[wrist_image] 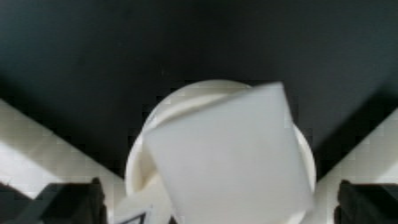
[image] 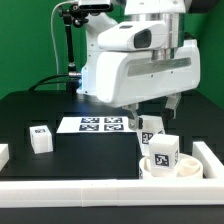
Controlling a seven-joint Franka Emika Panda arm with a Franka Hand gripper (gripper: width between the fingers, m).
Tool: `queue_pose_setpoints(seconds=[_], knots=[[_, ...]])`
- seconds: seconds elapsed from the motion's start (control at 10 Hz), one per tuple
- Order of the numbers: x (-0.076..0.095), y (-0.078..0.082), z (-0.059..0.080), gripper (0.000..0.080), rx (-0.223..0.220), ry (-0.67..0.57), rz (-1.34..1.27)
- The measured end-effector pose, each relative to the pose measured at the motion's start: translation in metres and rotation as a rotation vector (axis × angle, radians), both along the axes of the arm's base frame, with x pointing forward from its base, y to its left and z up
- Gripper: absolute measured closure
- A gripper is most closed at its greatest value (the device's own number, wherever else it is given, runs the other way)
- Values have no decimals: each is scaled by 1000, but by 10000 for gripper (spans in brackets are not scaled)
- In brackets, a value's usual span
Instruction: Assemble stool
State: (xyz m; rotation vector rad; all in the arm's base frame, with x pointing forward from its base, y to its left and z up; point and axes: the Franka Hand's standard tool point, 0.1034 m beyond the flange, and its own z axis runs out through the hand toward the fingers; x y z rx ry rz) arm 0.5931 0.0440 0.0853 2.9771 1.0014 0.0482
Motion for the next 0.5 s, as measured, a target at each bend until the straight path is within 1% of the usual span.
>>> queue_pose_setpoints(seconds=[0.2, 0.3, 0.4, 0.5], knots=[[0, 1, -3, 151, -1, -1, -4], [0, 3, -3, 211, 0, -1, -6], [0, 1, -3, 211, 0, -1, -9], [0, 0, -3, 355, 0, -1, -10]])
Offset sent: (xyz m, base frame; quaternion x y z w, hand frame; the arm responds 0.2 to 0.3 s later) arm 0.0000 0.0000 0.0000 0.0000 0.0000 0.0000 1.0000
